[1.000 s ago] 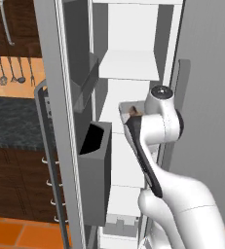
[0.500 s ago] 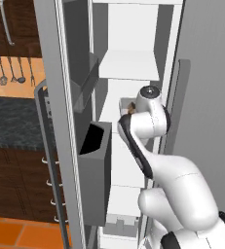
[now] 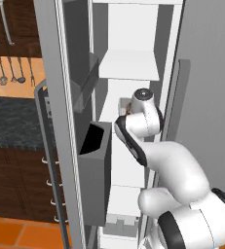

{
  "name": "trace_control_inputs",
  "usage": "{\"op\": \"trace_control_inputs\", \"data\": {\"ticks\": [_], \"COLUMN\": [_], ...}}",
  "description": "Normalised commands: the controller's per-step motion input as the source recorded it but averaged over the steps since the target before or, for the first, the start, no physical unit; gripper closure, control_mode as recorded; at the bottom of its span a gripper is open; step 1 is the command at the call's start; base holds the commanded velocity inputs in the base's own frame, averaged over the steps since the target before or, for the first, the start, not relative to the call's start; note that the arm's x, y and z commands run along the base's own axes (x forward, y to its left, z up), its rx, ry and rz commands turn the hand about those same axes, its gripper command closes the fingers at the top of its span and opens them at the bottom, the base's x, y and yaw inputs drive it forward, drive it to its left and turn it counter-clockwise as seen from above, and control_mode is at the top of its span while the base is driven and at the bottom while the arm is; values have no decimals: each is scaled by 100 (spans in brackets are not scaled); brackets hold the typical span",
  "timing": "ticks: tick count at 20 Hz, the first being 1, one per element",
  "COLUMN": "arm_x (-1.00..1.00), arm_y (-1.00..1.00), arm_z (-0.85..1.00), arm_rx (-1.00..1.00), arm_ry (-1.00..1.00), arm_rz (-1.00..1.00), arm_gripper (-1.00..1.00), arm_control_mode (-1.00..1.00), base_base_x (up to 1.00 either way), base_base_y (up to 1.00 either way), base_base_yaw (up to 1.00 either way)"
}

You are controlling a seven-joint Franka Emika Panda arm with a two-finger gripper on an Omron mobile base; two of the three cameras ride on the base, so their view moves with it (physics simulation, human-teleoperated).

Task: Take the meat container that has the steak and place it on the second highest rack of the freezer. Then take the vegetable container that has the onion and sweet potato and place it on the highest rack of the freezer.

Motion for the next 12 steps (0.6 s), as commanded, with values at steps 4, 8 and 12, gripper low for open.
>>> {"op": "trace_control_inputs", "data": {"ticks": [4, 8, 12], "arm_x": [61, 48, 44], "arm_y": [0, -9, -14], "arm_z": [-18, -28, -15], "arm_rx": [0, 0, 0], "arm_ry": [0, 0, 0], "arm_rz": [0, 0, 0], "arm_gripper": [100, 100, 100], "arm_control_mode": [-100, -100, -100], "base_base_x": [0, 0, 0], "base_base_y": [0, 0, 0], "base_base_yaw": [0, 0, 0]}}
